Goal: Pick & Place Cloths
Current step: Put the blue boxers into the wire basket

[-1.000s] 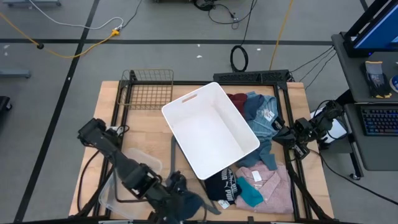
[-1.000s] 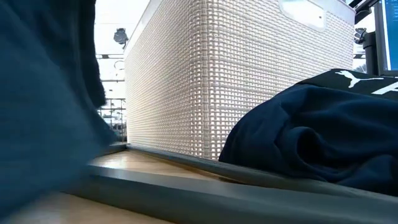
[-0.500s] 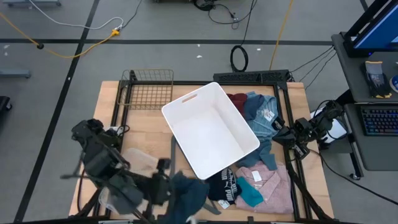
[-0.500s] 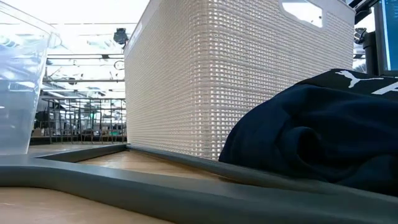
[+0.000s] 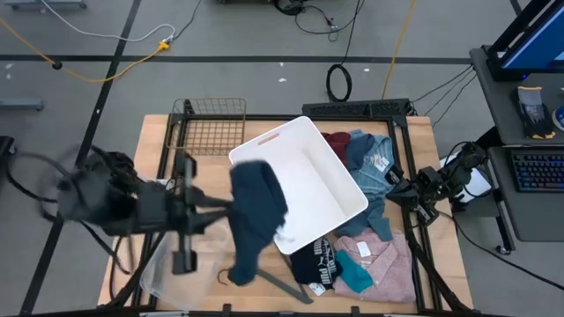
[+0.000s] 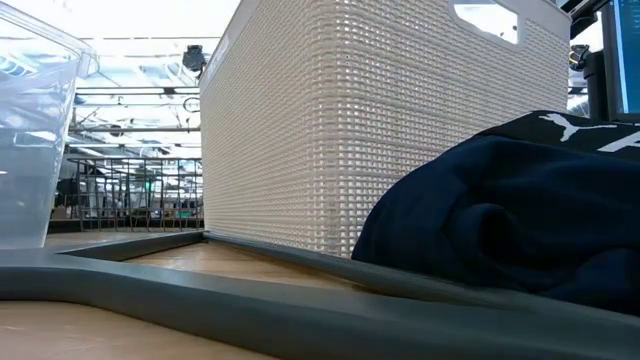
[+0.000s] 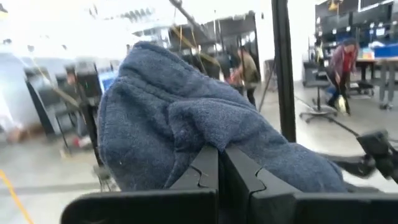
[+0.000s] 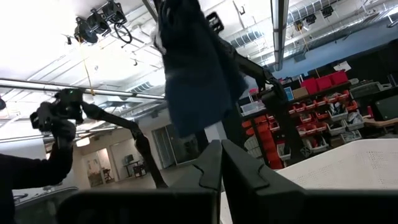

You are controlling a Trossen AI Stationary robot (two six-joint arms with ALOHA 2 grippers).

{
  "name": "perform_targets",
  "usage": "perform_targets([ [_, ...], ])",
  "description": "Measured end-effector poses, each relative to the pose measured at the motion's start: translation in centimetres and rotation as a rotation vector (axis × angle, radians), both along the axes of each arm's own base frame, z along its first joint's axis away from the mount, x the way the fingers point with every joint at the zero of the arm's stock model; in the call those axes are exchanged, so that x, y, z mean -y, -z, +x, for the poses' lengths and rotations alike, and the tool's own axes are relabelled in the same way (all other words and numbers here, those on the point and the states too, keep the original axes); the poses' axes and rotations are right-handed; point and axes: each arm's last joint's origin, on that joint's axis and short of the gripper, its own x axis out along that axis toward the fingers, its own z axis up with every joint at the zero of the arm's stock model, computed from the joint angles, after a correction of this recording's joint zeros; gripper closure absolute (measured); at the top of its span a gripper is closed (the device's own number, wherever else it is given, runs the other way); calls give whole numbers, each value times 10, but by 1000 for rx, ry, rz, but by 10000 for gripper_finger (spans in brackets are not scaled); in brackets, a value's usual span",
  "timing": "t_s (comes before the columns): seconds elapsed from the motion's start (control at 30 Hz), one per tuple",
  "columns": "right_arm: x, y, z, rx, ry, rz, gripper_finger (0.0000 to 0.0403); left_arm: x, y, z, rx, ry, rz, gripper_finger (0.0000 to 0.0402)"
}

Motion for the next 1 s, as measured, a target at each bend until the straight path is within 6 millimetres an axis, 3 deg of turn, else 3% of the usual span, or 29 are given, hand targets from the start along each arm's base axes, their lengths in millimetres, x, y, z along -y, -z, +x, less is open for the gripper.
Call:
perform_targets([
  [0.33,0,0,0,14,28,-55,399,-14,-20,-8,127,-54,242,402],
  [0.77,0,0,0,14,28,-55,399,-25,-23,0,144,-123,251,402],
  [0.87,0,0,0,14,28,-55,399,-33,-21,3,85,-253,239,402],
  [1.0,0,0,0,14,28,-55,399,-54,-14,9,-84,-583,193,402],
])
